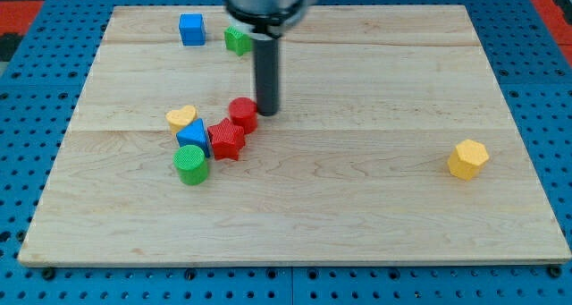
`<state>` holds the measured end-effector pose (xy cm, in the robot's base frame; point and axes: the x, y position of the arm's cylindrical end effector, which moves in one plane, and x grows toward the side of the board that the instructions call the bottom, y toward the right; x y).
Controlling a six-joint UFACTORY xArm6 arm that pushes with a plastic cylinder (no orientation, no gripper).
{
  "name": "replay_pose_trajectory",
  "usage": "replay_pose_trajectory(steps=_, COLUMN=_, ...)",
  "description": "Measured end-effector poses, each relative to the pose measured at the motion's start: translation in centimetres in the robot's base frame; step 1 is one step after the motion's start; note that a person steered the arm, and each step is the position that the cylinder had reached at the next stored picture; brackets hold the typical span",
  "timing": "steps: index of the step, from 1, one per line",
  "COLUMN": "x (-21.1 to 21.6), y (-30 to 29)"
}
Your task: Place the green star to the left of the green circle
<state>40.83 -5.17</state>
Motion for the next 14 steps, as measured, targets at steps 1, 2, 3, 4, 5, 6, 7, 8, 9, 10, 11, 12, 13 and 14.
replay_pose_trajectory(steps=1, x=-0.2, y=-4.3)
replay_pose_trajectory(steps=2, x=-2.5, y=-3.0)
replay_pose_trajectory(steps=3, x=-2.9, y=-2.8)
replay_pose_trajectory(steps=4, x=-3.8, y=-1.3)
replay_pose_trajectory(steps=5, x=-7.6, y=5.7)
replay_pose_trajectory(steps=6, x=-15.2, y=5.4)
replay_pose_trajectory(steps=7, x=-18.5, y=-2.7)
replay_pose_trajectory(steps=8, x=-13.0, y=-5.9)
replay_pose_trajectory(steps=9, x=-10.3, y=-2.0)
replay_pose_trajectory(steps=10, x=-16.2, y=-4.5)
replay_pose_trajectory(steps=11, x=-19.3, y=-2.3)
replay_pose_trajectory(steps=12, x=-15.6, y=3.5)
replay_pose_trajectory(steps=13, x=-9.8, y=3.7)
replay_pose_trajectory(steps=14, x=-11.5, y=0.2)
